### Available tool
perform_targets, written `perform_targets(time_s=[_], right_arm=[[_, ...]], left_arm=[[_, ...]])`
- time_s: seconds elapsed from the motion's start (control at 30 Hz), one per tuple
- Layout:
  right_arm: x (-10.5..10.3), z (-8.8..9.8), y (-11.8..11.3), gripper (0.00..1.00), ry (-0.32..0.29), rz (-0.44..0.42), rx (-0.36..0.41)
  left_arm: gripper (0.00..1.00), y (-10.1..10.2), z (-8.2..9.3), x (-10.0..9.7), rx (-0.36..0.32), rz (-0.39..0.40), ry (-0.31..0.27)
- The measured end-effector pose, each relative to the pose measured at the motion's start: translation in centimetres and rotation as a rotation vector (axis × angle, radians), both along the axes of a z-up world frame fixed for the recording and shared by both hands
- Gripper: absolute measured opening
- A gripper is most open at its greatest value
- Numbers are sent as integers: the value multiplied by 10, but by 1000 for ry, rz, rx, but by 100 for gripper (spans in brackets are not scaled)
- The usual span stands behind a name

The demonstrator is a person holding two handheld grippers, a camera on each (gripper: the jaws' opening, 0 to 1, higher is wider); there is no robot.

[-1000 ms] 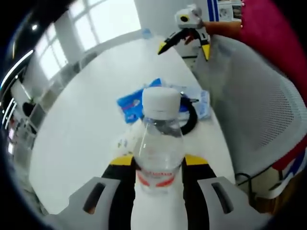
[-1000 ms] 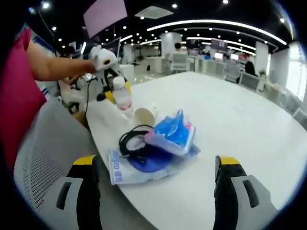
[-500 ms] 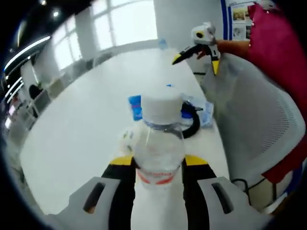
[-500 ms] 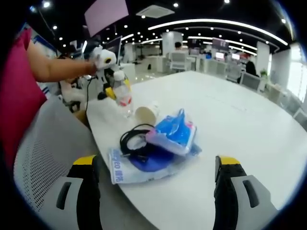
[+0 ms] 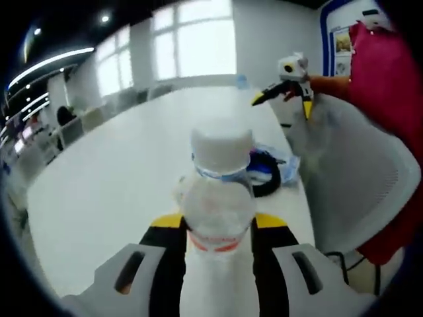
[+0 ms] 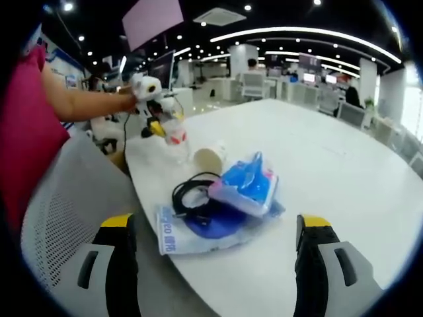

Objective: Arrange the tabletop items into an orderly group along one side of the table until the central work area is clear of visible clutter.

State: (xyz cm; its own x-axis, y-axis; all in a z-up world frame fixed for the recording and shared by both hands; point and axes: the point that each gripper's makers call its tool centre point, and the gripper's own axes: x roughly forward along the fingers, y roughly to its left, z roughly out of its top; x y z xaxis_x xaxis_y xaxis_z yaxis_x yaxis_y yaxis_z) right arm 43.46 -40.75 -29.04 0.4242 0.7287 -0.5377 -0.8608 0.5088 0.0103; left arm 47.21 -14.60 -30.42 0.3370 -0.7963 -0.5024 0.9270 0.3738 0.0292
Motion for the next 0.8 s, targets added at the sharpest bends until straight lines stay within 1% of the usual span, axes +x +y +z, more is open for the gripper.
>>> perform_targets(time_s=[0.13,0.33,0.43,0.53,0.7,0.8], right_arm=[[0,4,1,99,-3,-2,17],[3,7,4,99,-11,13,21],[4,10,9,99,-20,33,12],[6,17,14,99,-29,49,18],[16,30,27,99,-61,93,20],[20,37,37,99,-69,116,40]], left_arm=[[35,-1,2,1,-39,26,2],[35,-5,3,4,-68,28,9],[35,-4,3,6,-82,34,17],[36,-5,3,6,-92,35,17],[36,-5,3,6,-103,40,20],[36,-4,3,7,-107,52,21]])
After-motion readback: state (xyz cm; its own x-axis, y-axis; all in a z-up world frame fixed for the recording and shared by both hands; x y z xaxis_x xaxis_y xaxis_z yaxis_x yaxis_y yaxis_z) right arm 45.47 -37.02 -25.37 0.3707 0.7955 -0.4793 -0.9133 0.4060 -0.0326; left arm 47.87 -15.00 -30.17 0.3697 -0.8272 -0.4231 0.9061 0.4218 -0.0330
